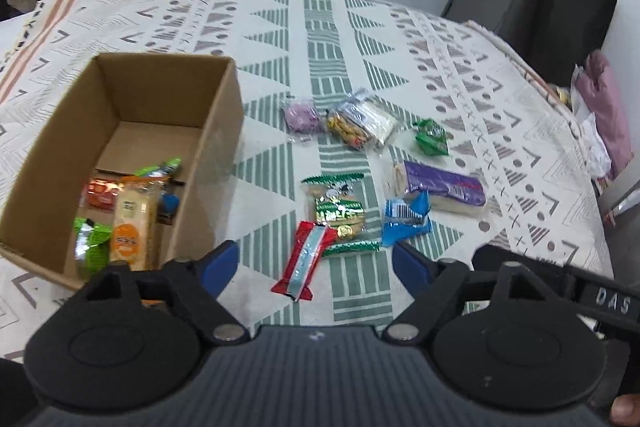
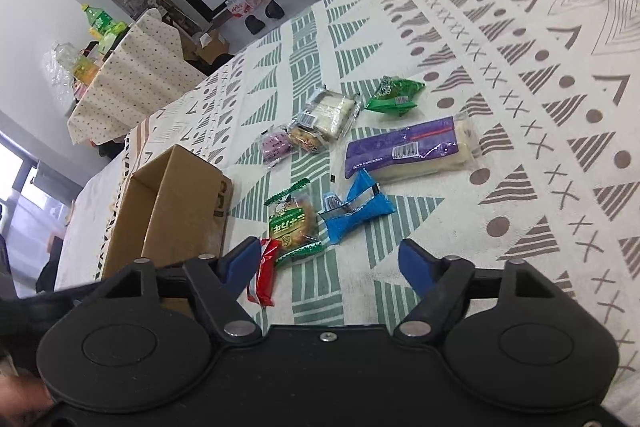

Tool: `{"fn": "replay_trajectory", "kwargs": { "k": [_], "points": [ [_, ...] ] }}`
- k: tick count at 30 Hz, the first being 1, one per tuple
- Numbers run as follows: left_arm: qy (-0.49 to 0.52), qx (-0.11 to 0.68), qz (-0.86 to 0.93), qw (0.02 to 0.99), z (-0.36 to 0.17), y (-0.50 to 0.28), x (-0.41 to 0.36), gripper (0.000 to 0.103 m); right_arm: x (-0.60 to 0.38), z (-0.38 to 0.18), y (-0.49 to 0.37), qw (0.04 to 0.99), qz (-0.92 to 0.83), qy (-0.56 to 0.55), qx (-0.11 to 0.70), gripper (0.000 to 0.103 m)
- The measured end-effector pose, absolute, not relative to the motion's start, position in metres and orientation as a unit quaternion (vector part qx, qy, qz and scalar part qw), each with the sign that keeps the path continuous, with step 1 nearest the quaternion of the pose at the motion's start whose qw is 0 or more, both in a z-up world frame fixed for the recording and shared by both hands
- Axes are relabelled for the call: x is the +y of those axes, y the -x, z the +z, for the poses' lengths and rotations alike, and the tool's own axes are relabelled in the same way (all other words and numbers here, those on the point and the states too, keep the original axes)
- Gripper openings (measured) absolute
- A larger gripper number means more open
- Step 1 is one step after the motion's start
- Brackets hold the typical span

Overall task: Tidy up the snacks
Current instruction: 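Withdraw both grippers from the box back to the snack pile, then grasp the red stick snack with the left gripper while the right grasps a blue candy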

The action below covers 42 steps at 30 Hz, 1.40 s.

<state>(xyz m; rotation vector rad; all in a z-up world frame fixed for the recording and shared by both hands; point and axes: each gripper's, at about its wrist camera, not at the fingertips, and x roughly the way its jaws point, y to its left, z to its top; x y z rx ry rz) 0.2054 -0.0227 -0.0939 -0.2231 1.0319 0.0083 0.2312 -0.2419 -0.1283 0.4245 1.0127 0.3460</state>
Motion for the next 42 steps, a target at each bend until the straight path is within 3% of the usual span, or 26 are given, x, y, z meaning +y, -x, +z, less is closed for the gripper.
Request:
{"fn": "replay_trajectory", "kwargs": {
  "k": [4,10,15,23,25,30,37,40,42],
  "points": [
    [0.104,0.508,0.005,0.855,-0.107,-0.214,-0.025,0.063,-0.243,-0.137,-0.239,0.835,0.160,-0.207,0.484,0.074],
    [0.099,0.526,0.005,0.845,-0.127,-0.228,-0.028,0.053,-0.245,-0.152,-0.252,0.819,0.159,-0.238,0.498,0.071],
    [0.096,0.542,0.007,0.835,-0.143,-0.239,-0.029,0.049,-0.243,-0.164,-0.260,0.801,0.163,-0.256,0.516,0.062],
    [0.094,0.564,0.012,0.820,-0.164,-0.252,-0.031,0.040,-0.242,-0.178,-0.278,0.782,0.163,-0.297,0.523,0.061],
    [0.097,0.568,0.015,0.817,-0.168,-0.254,-0.030,0.030,-0.241,-0.183,-0.284,0.776,0.158,-0.307,0.527,0.061],
    [0.098,0.575,0.015,0.812,-0.169,-0.260,-0.028,0.020,-0.241,-0.195,-0.291,0.760,0.141,-0.328,0.543,0.061],
    [0.110,0.571,0.023,0.813,-0.160,-0.263,-0.017,0.019,-0.249,-0.205,-0.299,0.750,0.108,-0.365,0.541,0.060],
    [0.119,0.566,0.024,0.815,-0.156,-0.265,-0.013,0.019,-0.246,-0.206,-0.300,0.758,0.102,-0.351,0.541,0.051],
    [0.119,0.561,0.021,0.819,-0.153,-0.266,-0.012,0.019,-0.243,-0.206,-0.301,0.764,0.099,-0.334,0.543,0.029]
  ]
}}
